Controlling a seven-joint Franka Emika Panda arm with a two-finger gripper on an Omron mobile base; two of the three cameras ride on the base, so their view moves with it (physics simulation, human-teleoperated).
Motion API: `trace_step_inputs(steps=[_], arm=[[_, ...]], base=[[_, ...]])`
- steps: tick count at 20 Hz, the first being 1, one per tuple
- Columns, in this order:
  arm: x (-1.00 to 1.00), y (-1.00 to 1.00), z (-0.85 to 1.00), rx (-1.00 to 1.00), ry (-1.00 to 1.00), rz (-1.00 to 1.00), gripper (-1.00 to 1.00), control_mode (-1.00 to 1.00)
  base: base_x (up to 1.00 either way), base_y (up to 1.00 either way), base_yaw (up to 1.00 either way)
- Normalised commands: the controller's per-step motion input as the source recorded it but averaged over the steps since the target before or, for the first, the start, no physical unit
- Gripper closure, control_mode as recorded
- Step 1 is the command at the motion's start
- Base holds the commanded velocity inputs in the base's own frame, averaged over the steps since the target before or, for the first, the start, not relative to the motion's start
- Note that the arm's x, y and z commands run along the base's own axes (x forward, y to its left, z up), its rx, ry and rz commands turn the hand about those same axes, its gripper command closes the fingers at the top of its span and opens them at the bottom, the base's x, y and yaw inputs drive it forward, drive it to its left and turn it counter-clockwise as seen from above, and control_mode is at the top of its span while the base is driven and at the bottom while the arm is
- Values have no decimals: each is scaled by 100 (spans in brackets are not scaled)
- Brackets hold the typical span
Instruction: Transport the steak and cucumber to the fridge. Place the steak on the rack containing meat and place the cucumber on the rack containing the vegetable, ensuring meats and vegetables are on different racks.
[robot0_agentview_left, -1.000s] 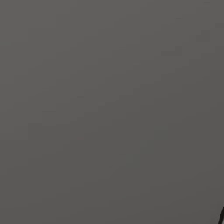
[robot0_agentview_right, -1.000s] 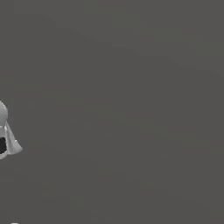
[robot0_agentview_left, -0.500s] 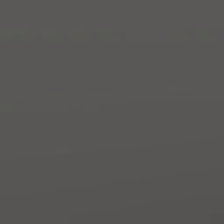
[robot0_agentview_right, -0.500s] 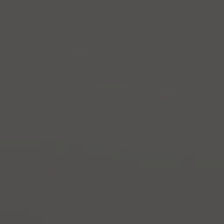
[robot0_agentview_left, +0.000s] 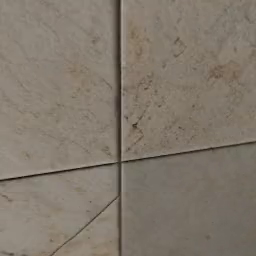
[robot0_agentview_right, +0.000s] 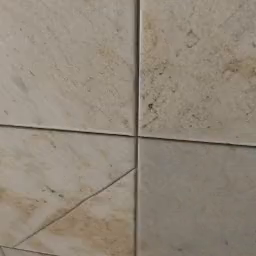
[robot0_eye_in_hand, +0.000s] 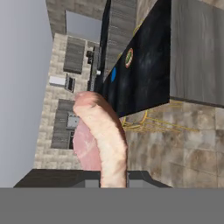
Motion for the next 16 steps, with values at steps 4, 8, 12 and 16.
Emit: trace_step_inputs(steps=[4,8,12,16], arm=[[0,0,0,0,0,0,100,100],[0,0,0,0,0,0,100,100],[0,0,0,0,0,0,100,100],[0,0,0,0,0,0,100,100]], base=[[73,100,-24],[86,100,-23],[100,100,-17],[100,100,-18]])
